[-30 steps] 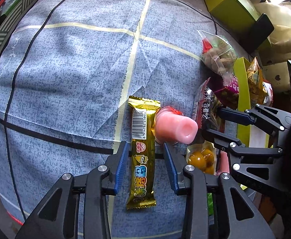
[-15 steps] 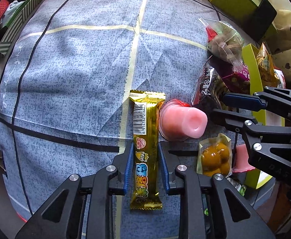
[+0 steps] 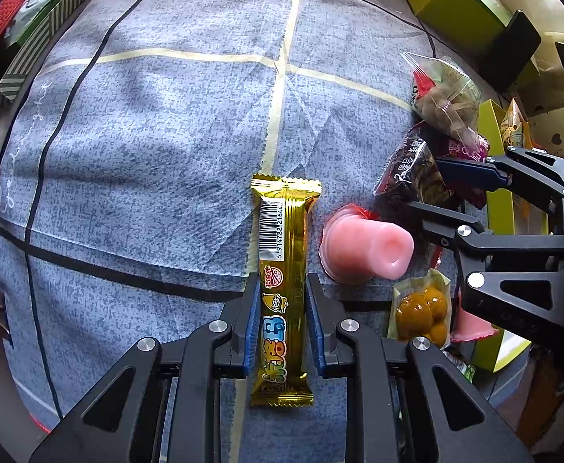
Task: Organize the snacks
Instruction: 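Lift the gold candy bar with the left gripper while the right grasps the brown cake packet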
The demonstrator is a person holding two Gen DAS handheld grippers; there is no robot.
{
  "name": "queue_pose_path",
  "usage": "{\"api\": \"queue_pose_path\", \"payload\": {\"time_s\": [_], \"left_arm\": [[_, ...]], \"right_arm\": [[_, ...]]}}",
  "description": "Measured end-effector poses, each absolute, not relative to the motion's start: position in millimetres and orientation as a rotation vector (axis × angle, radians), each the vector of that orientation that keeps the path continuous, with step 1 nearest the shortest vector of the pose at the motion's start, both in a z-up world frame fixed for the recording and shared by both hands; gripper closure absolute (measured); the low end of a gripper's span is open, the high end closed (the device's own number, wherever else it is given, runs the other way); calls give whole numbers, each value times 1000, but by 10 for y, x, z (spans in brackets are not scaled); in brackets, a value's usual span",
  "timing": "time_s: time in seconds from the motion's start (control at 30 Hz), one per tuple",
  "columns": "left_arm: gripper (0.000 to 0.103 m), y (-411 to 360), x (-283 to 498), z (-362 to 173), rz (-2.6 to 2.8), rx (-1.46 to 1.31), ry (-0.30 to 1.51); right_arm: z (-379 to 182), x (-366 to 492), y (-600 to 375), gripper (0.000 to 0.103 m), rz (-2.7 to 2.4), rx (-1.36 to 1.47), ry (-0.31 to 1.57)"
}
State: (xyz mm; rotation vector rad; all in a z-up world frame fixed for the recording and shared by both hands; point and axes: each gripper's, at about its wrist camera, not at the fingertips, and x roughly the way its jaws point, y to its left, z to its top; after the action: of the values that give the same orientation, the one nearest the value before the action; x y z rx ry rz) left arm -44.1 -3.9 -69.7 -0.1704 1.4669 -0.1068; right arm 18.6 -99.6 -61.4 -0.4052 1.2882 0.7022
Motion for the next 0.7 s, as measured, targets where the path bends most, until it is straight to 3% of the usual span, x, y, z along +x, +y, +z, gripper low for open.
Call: {"api": "queue_pose_path", "payload": {"time_s": [0.3, 0.7], "left_arm": [[81, -1, -338, -538, -72, -144, 1447], [81, 110, -114, -43, -38, -126, 1362]], "right_arm": [[-607, 226, -1020, 72, 633, -339, 1315], [-382, 184, -1367, 74, 561, -132, 1339]]}}
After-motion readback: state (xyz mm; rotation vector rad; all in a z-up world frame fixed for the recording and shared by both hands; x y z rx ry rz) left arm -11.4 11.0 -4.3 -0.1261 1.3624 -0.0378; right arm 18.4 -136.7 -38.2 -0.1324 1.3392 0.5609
